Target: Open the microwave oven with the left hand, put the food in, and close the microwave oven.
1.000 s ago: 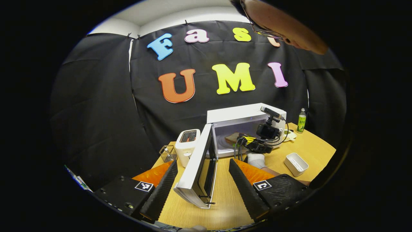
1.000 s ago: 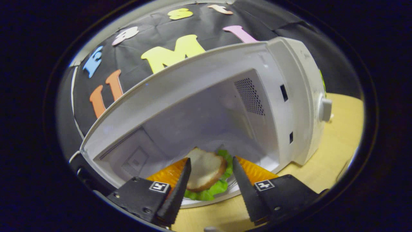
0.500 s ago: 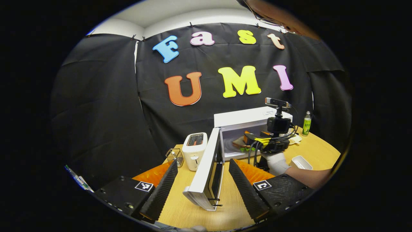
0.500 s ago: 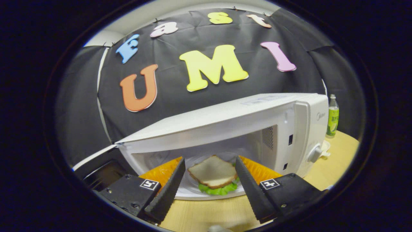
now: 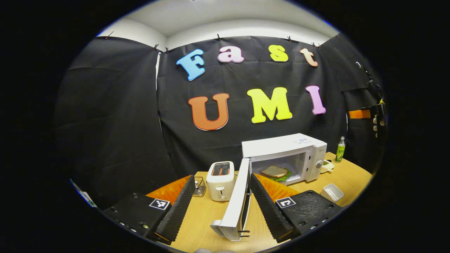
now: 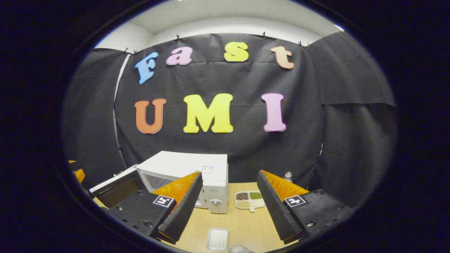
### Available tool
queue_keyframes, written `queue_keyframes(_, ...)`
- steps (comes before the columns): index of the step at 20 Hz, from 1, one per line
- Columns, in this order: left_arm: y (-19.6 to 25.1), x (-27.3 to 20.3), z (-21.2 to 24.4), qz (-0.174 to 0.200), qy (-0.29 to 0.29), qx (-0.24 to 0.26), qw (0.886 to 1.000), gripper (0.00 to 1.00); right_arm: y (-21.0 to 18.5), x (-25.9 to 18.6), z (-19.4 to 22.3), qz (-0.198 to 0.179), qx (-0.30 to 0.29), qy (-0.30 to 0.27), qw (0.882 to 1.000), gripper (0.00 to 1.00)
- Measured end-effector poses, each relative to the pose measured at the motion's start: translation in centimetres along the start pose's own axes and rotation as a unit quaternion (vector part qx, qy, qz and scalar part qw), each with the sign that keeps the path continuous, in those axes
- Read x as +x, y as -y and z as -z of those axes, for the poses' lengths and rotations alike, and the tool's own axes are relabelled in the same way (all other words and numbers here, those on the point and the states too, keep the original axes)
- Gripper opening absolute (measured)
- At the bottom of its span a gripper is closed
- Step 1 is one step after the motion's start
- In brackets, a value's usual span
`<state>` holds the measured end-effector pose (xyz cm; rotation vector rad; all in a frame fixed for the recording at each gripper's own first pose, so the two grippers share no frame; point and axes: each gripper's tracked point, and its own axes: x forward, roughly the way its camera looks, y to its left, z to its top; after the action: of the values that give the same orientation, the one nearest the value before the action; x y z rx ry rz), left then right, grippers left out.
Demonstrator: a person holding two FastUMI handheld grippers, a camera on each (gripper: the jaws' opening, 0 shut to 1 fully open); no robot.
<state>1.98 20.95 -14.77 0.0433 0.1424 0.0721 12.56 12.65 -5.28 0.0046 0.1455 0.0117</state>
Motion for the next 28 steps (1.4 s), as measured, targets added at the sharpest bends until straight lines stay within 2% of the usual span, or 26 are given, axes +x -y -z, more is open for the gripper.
queue_keyframes(2,-0.4,-0.2,0.1,-0.003,0.0,0.001,1.0,0.89,1.0,-1.3,-0.2,0.011,0.004,0.0,1.0,0.99)
queue_keyframes(4,-0.7,-0.1,0.1,-0.001,0.001,0.004,1.0,0.82,1.4,-2.2,-0.3,0.017,0.005,0.001,1.0,0.99)
queue_keyframes(5,-0.8,-0.2,0.2,0.0,0.001,0.006,1.0,0.7,1.5,-2.6,-0.2,0.018,0.004,0.0,1.0,0.99)
queue_keyframes(6,-0.9,-0.1,0.6,0.006,-0.003,0.005,1.0,0.73,1.5,-3.0,-0.2,0.019,0.004,-0.001,1.0,0.99)
queue_keyframes(7,-0.7,0.0,1.0,0.013,-0.008,0.003,1.0,0.69,1.4,-3.4,-0.1,0.019,0.003,-0.003,1.0,0.99)
queue_keyframes(8,-0.7,0.2,1.2,0.018,-0.012,0.001,1.0,0.59,1.4,-3.6,0.0,0.021,0.0,-0.003,1.0,0.99)
queue_keyframes(9,-0.9,0.2,1.7,0.018,-0.018,0.001,1.0,0.59,1.4,-4.0,0.1,0.021,-0.001,-0.005,1.0,0.99)
queue_keyframes(11,-2.0,0.5,2.7,0.007,-0.021,0.012,1.0,0.25,1.2,-4.5,0.2,0.021,-0.001,-0.008,1.0,0.99)
queue_keyframes(12,-2.5,0.7,3.3,0.005,-0.022,0.017,1.0,0.14,1.1,-4.8,0.3,0.021,-0.003,-0.01,1.0,0.99)
queue_keyframes(13,-3.2,0.9,4.2,-0.005,-0.03,0.02,0.999,0.11,1.2,-5.0,0.5,0.024,-0.006,-0.014,1.0,0.99)
queue_keyframes(14,-3.4,1.4,5.1,-0.004,-0.034,0.019,0.999,0.0,1.2,-5.3,0.6,0.025,-0.007,-0.018,1.0,0.99)
queue_keyframes(23,-5.3,4.2,14.6,0.012,-0.101,-0.003,0.995,0.0,1.3,-7.3,2.0,0.046,-0.011,-0.046,0.998,0.99)
queue_keyframes(24,-5.3,4.3,15.2,0.013,-0.103,-0.001,0.995,0.0,1.2,-7.4,2.3,0.045,-0.009,-0.051,0.998,0.92)
queue_keyframes(25,-5.0,4.4,15.3,0.02,-0.104,-0.003,0.994,0.0,1.2,-7.5,2.4,0.045,-0.008,-0.053,0.998,0.92)
queue_keyframes(26,-4.9,4.3,15.4,0.02,-0.103,0.002,0.995,0.0,1.3,-7.6,2.4,0.047,-0.007,-0.055,0.997,0.99)
queue_keyframes(28,-4.3,4.7,15.6,0.027,-0.105,0.004,0.994,0.0,1.4,-7.5,2.5,0.048,-0.001,-0.057,0.997,0.99)
